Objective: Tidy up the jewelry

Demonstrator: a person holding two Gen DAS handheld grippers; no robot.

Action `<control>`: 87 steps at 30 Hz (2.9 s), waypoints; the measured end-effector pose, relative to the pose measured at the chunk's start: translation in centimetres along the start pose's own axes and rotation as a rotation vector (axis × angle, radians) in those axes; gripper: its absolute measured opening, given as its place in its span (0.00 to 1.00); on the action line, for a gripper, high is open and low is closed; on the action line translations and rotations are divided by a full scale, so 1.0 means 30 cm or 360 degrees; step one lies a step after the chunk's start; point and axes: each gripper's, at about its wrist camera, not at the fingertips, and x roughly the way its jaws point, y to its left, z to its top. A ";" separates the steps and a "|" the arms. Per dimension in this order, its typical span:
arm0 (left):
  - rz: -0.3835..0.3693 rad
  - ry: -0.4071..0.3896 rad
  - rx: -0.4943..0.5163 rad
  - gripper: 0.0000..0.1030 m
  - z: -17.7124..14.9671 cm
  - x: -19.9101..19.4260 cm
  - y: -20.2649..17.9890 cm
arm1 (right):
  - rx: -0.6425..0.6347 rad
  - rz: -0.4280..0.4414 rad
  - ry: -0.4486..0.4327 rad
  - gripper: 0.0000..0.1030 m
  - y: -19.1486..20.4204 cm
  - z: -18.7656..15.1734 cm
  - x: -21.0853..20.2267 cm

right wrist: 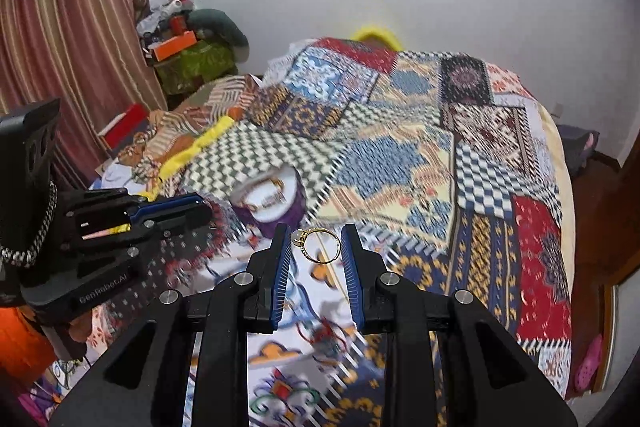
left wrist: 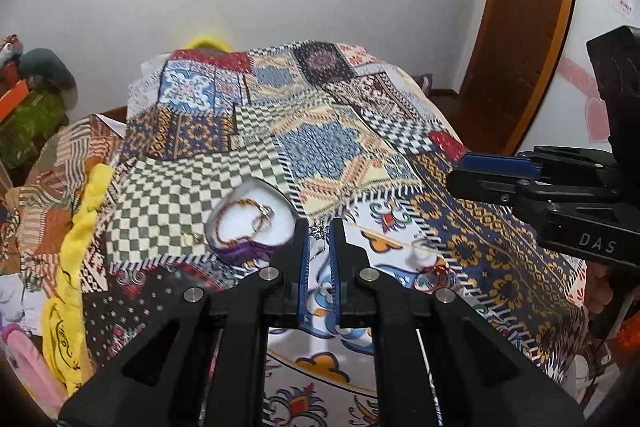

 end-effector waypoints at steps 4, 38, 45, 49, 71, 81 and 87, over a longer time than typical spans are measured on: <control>0.0029 -0.0031 -0.0009 0.08 0.015 -0.009 0.031 | -0.0018 0.0030 -0.0022 0.22 0.029 0.036 0.019; 0.0054 0.0225 -0.0194 0.08 0.007 0.344 0.307 | -0.0035 0.0160 0.0436 0.23 0.101 0.127 0.470; 0.0063 0.0267 -0.0191 0.08 -0.007 0.372 0.322 | -0.0060 0.0141 0.0476 0.23 0.109 0.112 0.506; 0.0078 0.0267 -0.0208 0.08 -0.007 0.373 0.333 | -0.0062 0.0134 0.0483 0.23 0.111 0.107 0.512; 0.0099 0.0137 -0.0157 0.09 0.036 0.178 0.283 | -0.0068 0.0050 0.0353 0.33 0.102 0.139 0.381; 0.0051 0.0049 -0.0088 0.20 0.043 0.032 0.172 | -0.0081 -0.0014 0.0186 0.33 0.080 0.141 0.199; 0.0001 0.0037 -0.0034 0.24 0.035 -0.025 0.081 | -0.0073 -0.0069 0.0110 0.33 0.044 0.110 0.089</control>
